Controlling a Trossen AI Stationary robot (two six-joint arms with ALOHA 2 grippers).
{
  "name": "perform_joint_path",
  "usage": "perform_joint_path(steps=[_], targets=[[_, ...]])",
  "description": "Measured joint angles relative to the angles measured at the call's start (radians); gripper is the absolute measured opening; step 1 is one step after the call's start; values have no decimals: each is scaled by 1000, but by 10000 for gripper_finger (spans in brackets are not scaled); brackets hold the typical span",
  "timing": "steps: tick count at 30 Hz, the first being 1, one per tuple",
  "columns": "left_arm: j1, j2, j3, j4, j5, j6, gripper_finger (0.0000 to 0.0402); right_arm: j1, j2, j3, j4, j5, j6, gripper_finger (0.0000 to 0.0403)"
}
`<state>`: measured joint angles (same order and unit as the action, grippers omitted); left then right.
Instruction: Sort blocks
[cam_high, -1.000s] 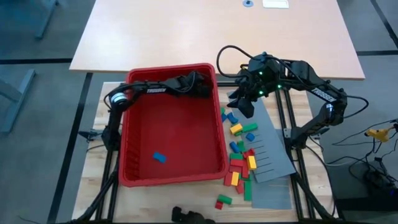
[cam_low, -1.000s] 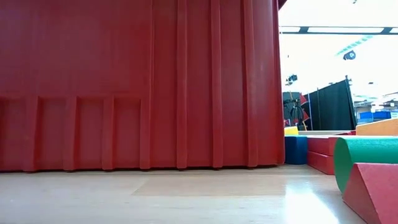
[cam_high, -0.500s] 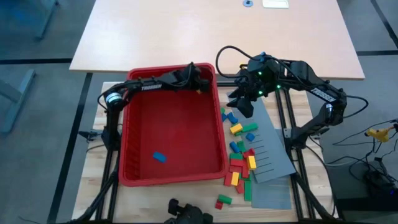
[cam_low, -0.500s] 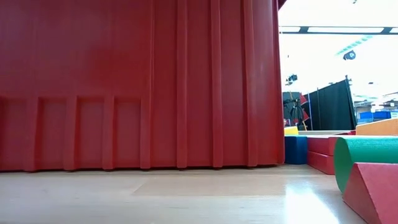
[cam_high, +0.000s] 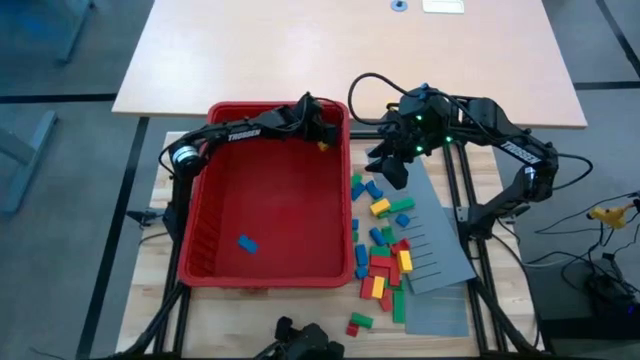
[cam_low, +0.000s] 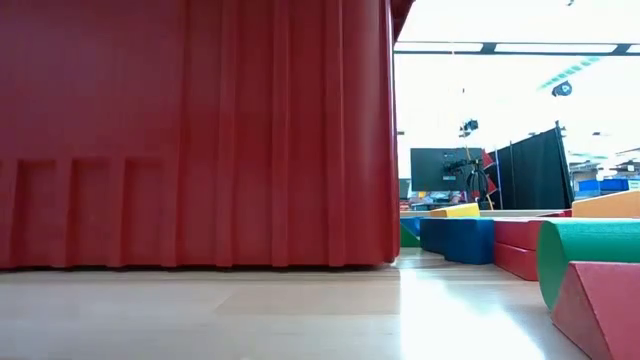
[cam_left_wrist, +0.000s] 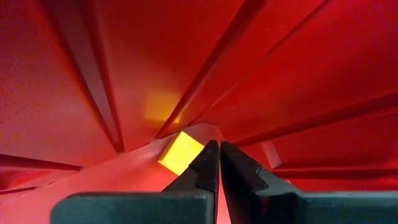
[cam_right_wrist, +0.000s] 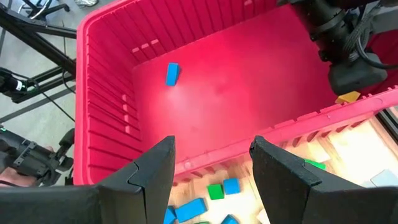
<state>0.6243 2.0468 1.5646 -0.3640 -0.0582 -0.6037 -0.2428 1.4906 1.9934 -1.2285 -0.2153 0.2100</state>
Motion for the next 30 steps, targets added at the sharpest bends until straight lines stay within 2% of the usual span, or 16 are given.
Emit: perform_joint_path(steps=[11, 15, 24, 30], targets=[[-4, -1, 0, -54, 94, 49, 0, 0, 0, 0, 0, 1, 9, 185], [-16, 24, -12, -106, 161, 79, 0, 0, 0, 0, -1, 4, 8, 185], [-26, 35, -8, -106, 161, 148, 0, 0, 0, 0, 3, 7, 8, 170], [-50, -25, -7, -153, 150, 160, 0, 0, 0, 0, 4, 7, -24, 151]])
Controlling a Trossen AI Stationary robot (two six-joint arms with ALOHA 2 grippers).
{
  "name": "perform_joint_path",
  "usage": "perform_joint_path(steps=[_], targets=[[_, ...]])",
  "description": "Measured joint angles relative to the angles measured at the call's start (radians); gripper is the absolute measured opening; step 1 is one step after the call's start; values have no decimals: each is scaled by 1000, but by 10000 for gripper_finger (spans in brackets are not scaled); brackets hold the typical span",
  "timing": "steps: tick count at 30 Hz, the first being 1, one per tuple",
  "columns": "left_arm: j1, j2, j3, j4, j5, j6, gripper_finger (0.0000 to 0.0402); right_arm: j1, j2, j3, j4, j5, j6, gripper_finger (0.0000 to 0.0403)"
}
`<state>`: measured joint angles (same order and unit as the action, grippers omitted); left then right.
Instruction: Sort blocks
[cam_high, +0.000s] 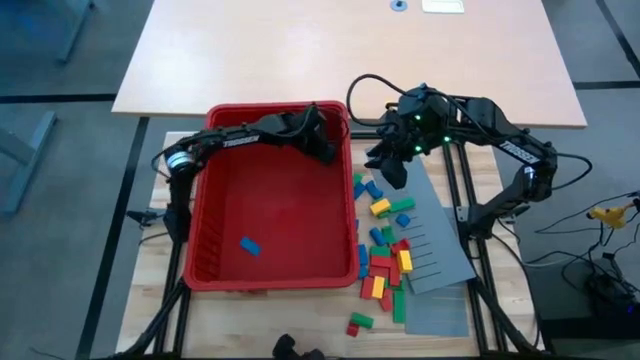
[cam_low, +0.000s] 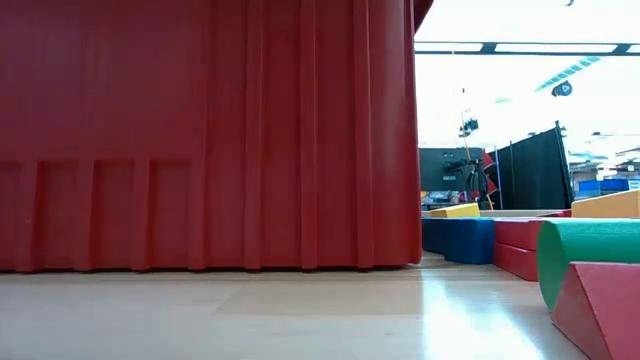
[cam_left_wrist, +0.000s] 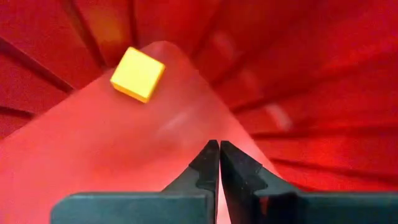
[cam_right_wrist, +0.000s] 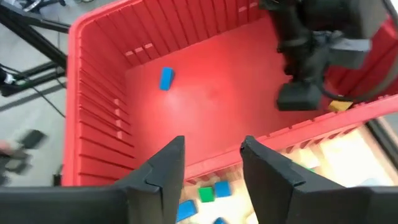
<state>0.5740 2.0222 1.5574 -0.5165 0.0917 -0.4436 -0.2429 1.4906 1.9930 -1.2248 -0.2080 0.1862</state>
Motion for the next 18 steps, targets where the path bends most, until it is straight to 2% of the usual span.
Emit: perform_joint_path(steps=[4, 11, 14, 18], targets=[[-41, -95, 2, -84, -68, 32, 0, -9, 12, -1, 2, 28, -46, 115], [-91, -282, 2, -393, -258, 73, 0, -47, 88, -2, -12, 27, -48, 48], [-98, -370, -1, -513, -356, 46, 0, -77, 133, -2, -53, 27, -64, 49], [-95, -506, -2, -620, -466, -26, 13, -127, 179, -4, -85, 27, -97, 91]])
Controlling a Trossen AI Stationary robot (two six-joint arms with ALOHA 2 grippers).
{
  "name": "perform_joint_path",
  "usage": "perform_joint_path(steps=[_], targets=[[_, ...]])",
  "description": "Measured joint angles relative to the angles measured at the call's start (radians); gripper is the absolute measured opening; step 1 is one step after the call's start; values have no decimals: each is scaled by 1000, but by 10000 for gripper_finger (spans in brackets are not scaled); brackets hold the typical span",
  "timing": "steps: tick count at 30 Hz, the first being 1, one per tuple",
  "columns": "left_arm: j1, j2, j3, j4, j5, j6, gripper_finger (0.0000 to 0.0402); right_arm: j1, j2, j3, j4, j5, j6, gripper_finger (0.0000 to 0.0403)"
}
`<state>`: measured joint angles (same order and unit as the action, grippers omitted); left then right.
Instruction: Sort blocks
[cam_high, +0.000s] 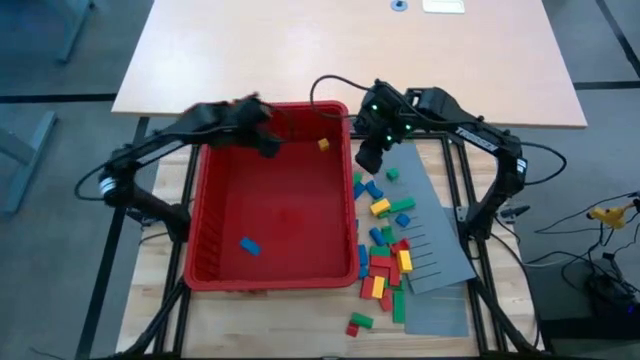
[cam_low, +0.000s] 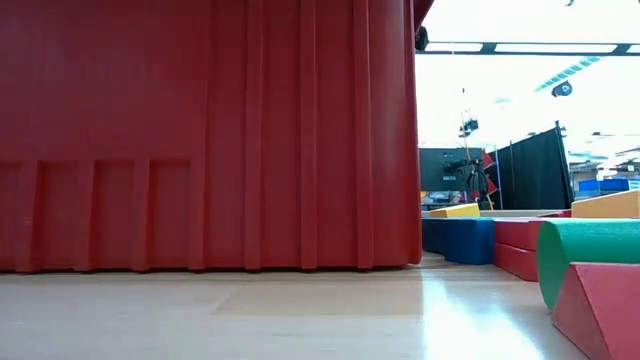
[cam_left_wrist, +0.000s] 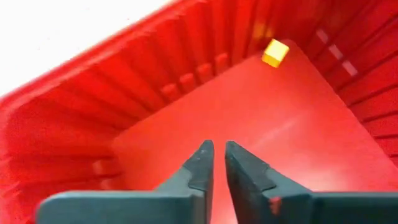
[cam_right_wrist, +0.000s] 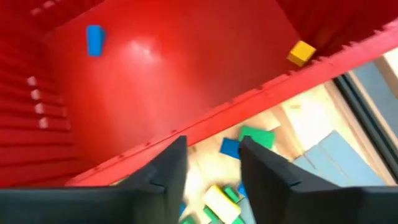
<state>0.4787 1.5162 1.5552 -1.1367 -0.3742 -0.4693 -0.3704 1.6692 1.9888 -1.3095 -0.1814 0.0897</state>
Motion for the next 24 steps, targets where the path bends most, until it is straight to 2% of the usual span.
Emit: perform_joint_path(steps=[5, 12, 18, 21, 24], targets=[[10, -155, 0, -137, -49, -58, 75, -65, 35, 0, 14, 0, 0, 168], [28, -267, 0, -403, -90, -165, 209, -102, 113, -2, 46, -2, 27, 244], [39, -292, -28, -435, -85, -186, 298, -102, 187, -3, 92, -46, 72, 271], [46, -292, -51, -436, -66, -192, 316, -102, 210, -4, 92, -70, 84, 274], [46, -294, -74, -435, -11, -190, 318, -99, 214, -4, 96, -75, 95, 273]])
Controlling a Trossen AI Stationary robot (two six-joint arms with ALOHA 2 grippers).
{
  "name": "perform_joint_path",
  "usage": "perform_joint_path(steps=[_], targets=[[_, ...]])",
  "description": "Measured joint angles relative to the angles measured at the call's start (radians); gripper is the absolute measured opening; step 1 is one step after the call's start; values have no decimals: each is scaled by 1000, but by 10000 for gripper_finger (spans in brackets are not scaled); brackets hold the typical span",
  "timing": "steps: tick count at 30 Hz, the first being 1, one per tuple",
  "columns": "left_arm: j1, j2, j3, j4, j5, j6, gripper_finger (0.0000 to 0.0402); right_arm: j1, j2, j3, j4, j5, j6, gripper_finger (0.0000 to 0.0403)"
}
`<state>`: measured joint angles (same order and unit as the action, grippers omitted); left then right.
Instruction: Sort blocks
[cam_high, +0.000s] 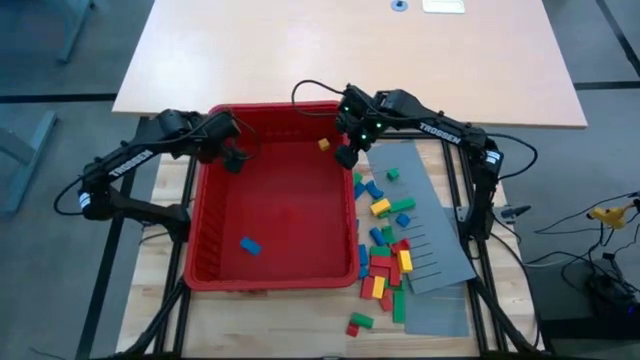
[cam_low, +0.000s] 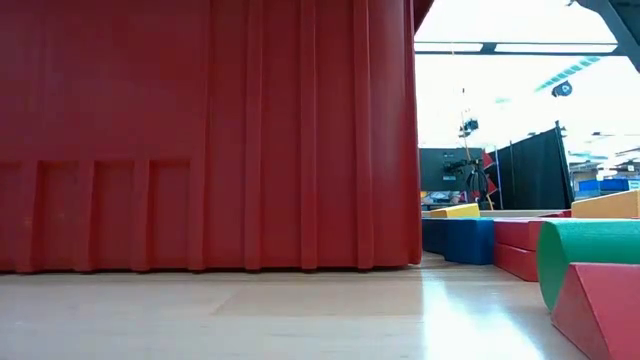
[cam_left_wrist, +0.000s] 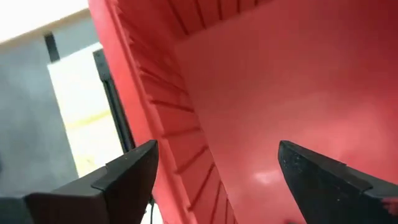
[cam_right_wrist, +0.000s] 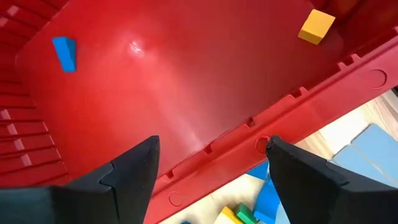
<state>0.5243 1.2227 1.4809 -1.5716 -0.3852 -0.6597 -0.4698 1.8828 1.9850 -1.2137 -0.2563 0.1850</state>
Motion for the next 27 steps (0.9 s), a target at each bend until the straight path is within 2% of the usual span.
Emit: perform_joint_path(steps=[4, 6, 9, 11, 15, 18, 24, 27], targets=[[0, -8, -54, -1, 101, -17, 315, 0, -1, 0, 0, -4, 6, 267], [0, -15, -78, 1, 229, 0, 314, 0, -3, 0, 0, -4, 6, 263], [-40, -31, -119, 3, 446, 109, 314, 0, -6, 0, 0, -5, 4, 259], [-98, -56, -158, 1, 511, 164, 314, 0, -8, 0, -1, -5, 0, 257], [-225, -116, -251, -1, 509, 268, 314, 0, -11, 0, -1, -5, -13, 256], [-313, -136, -322, -2, 508, 279, 314, 0, -13, 0, 0, -5, -23, 257], [-453, -113, -423, 45, 543, 343, 314, -14, -28, 2, 28, -5, -28, 250], [-506, -88, -438, 137, 544, 381, 314, -26, -41, 21, 36, -5, -28, 247]])
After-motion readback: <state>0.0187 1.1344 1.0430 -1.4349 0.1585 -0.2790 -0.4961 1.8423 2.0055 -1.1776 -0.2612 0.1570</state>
